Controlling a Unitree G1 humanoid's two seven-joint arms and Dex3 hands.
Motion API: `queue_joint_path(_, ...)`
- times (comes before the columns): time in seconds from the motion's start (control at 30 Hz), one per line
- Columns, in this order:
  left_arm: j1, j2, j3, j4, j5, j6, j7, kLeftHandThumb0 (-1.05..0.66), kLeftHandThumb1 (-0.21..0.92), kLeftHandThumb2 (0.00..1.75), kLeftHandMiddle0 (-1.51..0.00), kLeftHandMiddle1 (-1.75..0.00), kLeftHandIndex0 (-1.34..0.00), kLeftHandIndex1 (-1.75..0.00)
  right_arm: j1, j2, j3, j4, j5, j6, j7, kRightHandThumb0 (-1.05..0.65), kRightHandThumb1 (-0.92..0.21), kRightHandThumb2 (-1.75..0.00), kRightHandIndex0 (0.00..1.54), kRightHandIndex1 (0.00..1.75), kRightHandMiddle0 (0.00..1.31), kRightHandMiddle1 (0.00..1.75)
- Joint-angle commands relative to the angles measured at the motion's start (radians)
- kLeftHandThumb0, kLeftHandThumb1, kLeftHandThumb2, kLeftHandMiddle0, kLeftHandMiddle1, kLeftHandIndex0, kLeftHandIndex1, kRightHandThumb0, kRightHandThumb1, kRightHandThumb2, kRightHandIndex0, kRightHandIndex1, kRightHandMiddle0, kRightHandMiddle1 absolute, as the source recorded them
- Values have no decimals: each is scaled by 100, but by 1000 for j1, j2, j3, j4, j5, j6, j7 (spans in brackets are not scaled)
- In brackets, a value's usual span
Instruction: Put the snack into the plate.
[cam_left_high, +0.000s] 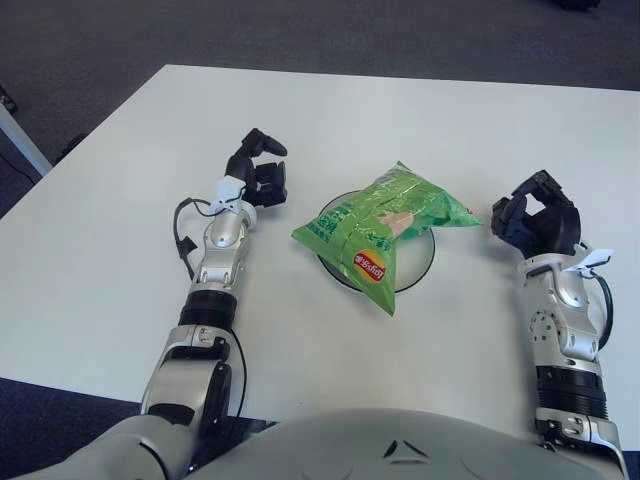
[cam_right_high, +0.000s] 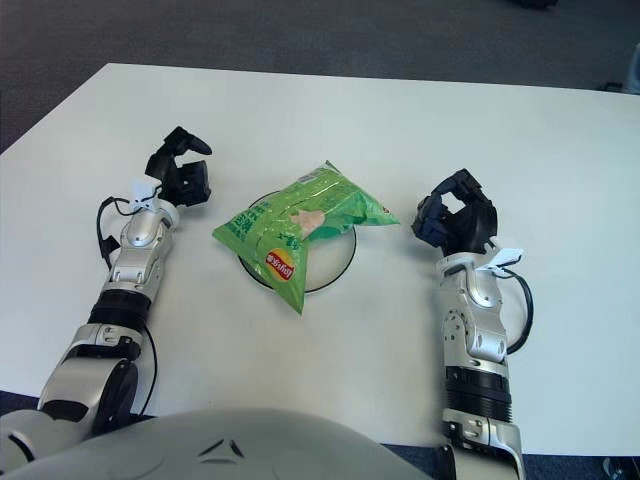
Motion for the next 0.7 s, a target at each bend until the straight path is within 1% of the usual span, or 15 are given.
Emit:
queue_joint_path(0.0, 118, -21, -4, 61, -4, -18, -10, -42, 51, 108, -124, -175, -47, -175, 91, 121, 5, 54, 22, 11, 4, -50, -28, -137, 122, 175, 65, 175)
queue_joint_path(0.37, 113, -25, 1, 71, -14, -19, -20, -43, 50, 109, -124, -175, -47, -175, 85, 124, -9, 53, 37, 36, -4, -50, -28, -137, 121, 175, 65, 175)
queue_joint_path(0.67, 114, -22, 3, 69, -21, -2, -26, -43, 49, 110, -124, -175, -48, -175, 81, 127, -15, 52, 33, 49, -7, -50, -29, -136, 121, 175, 64, 175)
